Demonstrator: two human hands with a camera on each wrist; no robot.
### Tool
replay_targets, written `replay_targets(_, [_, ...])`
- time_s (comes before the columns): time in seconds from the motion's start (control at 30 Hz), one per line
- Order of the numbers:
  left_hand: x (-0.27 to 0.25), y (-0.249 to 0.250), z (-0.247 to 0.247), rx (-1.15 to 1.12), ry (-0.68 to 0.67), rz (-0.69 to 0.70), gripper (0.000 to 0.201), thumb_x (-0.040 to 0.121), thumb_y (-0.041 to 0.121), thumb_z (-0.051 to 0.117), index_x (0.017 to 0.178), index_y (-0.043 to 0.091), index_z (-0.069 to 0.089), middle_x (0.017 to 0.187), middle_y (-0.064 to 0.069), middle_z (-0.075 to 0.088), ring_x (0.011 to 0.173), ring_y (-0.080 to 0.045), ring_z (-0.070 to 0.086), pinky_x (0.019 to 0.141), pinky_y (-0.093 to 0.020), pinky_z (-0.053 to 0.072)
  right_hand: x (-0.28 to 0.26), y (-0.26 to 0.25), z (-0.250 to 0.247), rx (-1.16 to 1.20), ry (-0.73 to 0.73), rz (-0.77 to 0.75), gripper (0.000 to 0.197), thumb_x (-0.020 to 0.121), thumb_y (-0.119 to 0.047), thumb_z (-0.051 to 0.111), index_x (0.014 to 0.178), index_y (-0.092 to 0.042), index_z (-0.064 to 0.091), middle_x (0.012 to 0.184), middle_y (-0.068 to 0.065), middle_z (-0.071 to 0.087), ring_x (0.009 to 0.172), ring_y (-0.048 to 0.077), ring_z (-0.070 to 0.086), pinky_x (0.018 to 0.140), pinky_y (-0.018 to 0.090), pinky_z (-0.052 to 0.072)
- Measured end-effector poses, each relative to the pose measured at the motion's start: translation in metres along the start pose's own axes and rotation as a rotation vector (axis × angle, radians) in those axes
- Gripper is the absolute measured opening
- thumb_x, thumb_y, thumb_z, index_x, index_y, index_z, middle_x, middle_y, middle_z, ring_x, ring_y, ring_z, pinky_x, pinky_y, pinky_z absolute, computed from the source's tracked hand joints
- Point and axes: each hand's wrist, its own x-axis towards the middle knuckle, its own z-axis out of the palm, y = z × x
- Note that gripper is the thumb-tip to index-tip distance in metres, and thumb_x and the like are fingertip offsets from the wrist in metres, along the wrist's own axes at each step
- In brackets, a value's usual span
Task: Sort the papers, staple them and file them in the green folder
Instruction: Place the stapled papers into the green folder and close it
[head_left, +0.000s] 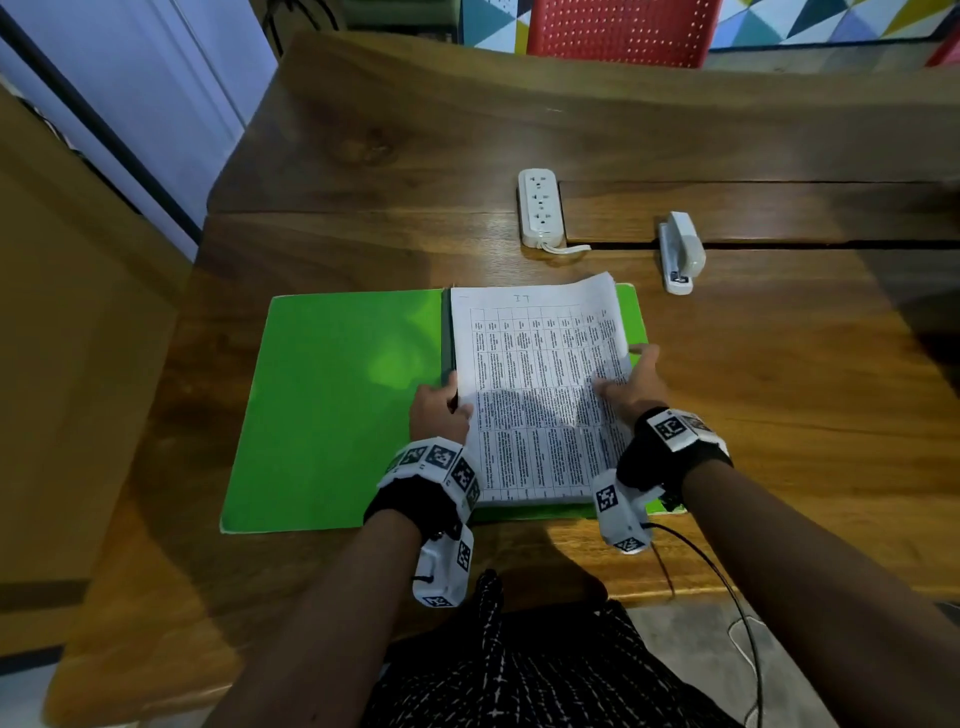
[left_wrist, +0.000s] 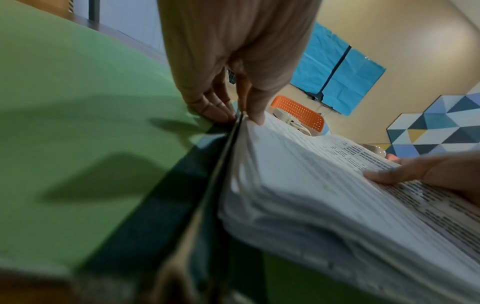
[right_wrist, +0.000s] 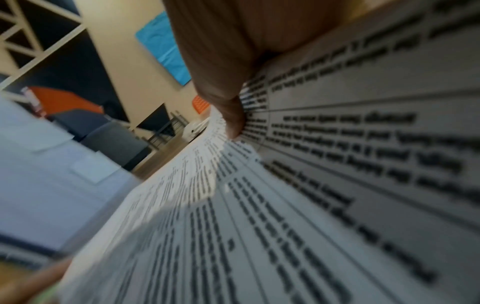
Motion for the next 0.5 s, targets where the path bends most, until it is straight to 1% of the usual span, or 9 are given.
replay_targets(0.07, [0.002, 0.002, 0.001, 0.054, -0.003, 0.018, 0.044, 0.093, 0.01, 0.047, 0.136, 0.005, 0.041, 0.1, -0.014, 0.041, 0.108, -0.033, 0.053, 0.092, -0.033, 0.045, -0.003, -0.002, 0.002, -0.189, 0.055, -0.045, 0.068, 0.084, -0.013, 0.064, 0.138, -0.014, 0.024, 0.136, 0.022, 0.042, 0.121, 0.04, 0.047, 0.099, 0.044, 0.041])
replay_targets(0.1, [0.004, 0.002, 0.001, 0.07, -0.005, 0.027, 0.045, 0.093, 0.01, 0.046, 0.137, 0.006, 0.04, 0.103, -0.015, 0.041, 0.106, -0.031, 0.052, 0.09, -0.031, 0.045, -0.005, -0.002, 0.004, -0.312, 0.065, -0.063, 0.069, 0.084, -0.018, 0.063, 0.14, -0.017, 0.023, 0.139, 0.02, 0.036, 0.125, 0.039, 0.041, 0.102, 0.046, 0.037])
replay_targets(0.17, [0.005, 0.002, 0.004, 0.088, -0.01, 0.039, 0.048, 0.094, 0.009, 0.044, 0.141, 0.009, 0.035, 0.11, -0.016, 0.043, 0.097, -0.025, 0.048, 0.085, -0.024, 0.041, -0.006, -0.004, 0.006, -0.493, 0.06, -0.057, 0.064, 0.085, -0.025, 0.061, 0.139, -0.022, 0.027, 0.142, 0.016, 0.029, 0.129, 0.038, 0.031, 0.104, 0.049, 0.031])
replay_targets(0.2, [0.005, 0.001, 0.004, 0.075, -0.006, 0.039, 0.051, 0.094, 0.008, 0.044, 0.143, 0.01, 0.031, 0.112, -0.016, 0.042, 0.099, -0.024, 0.047, 0.087, -0.024, 0.041, -0.008, -0.007, 0.007, -0.542, 0.055, -0.045, 0.063, 0.085, -0.026, 0.061, 0.138, -0.023, 0.028, 0.144, 0.015, 0.026, 0.13, 0.037, 0.029, 0.104, 0.05, 0.029])
replay_targets(0.27, [0.003, 0.0, 0.005, 0.019, 0.002, 0.017, 0.063, 0.091, 0.008, 0.049, 0.147, 0.014, 0.022, 0.12, -0.016, 0.042, 0.113, -0.029, 0.045, 0.099, -0.033, 0.04, -0.013, -0.016, 0.007, -0.623, 0.058, -0.078, 0.067, 0.082, -0.025, 0.063, 0.138, -0.022, 0.027, 0.148, 0.013, 0.021, 0.134, 0.036, 0.025, 0.105, 0.052, 0.029])
replay_targets(0.33, [0.0, -0.003, 0.0, 0.051, 0.025, -0.018, 0.073, 0.087, 0.016, 0.056, 0.149, 0.019, 0.016, 0.129, -0.013, 0.039, 0.124, -0.031, 0.036, 0.104, -0.042, 0.037, -0.024, -0.028, 0.011, -0.69, 0.033, -0.2, 0.07, 0.083, -0.028, 0.062, 0.141, -0.021, 0.024, 0.153, 0.011, 0.017, 0.138, 0.034, 0.022, 0.109, 0.054, 0.027])
replay_targets(0.37, [-0.001, -0.007, -0.005, 0.072, 0.046, -0.046, 0.076, 0.086, 0.02, 0.059, 0.148, 0.021, 0.016, 0.133, -0.012, 0.037, 0.127, -0.031, 0.033, 0.105, -0.044, 0.036, -0.033, -0.035, 0.016, -0.717, -0.023, -0.281, 0.069, 0.085, -0.031, 0.06, 0.142, -0.021, 0.024, 0.154, 0.01, 0.016, 0.14, 0.033, 0.022, 0.11, 0.054, 0.025])
replay_targets(0.43, [-0.001, -0.022, -0.019, 0.076, 0.105, -0.15, 0.078, 0.082, 0.024, 0.065, 0.146, 0.02, 0.022, 0.14, -0.012, 0.032, 0.13, -0.032, 0.03, 0.106, -0.046, 0.034, -0.052, -0.043, 0.032, -0.758, -0.212, -0.414, 0.067, 0.086, -0.037, 0.058, 0.143, -0.026, 0.024, 0.156, 0.007, 0.016, 0.141, 0.033, 0.02, 0.112, 0.056, 0.021])
replay_targets(0.5, [-0.002, -0.042, -0.04, 0.051, 0.163, -0.291, 0.076, 0.079, 0.026, 0.069, 0.142, 0.013, 0.028, 0.146, -0.016, 0.026, 0.134, -0.035, 0.025, 0.108, -0.05, 0.031, -0.072, -0.041, 0.05, -0.796, -0.369, -0.453, 0.072, 0.083, -0.042, 0.059, 0.143, -0.037, 0.02, 0.158, 0.004, 0.009, 0.143, 0.036, 0.012, 0.112, 0.06, 0.015])
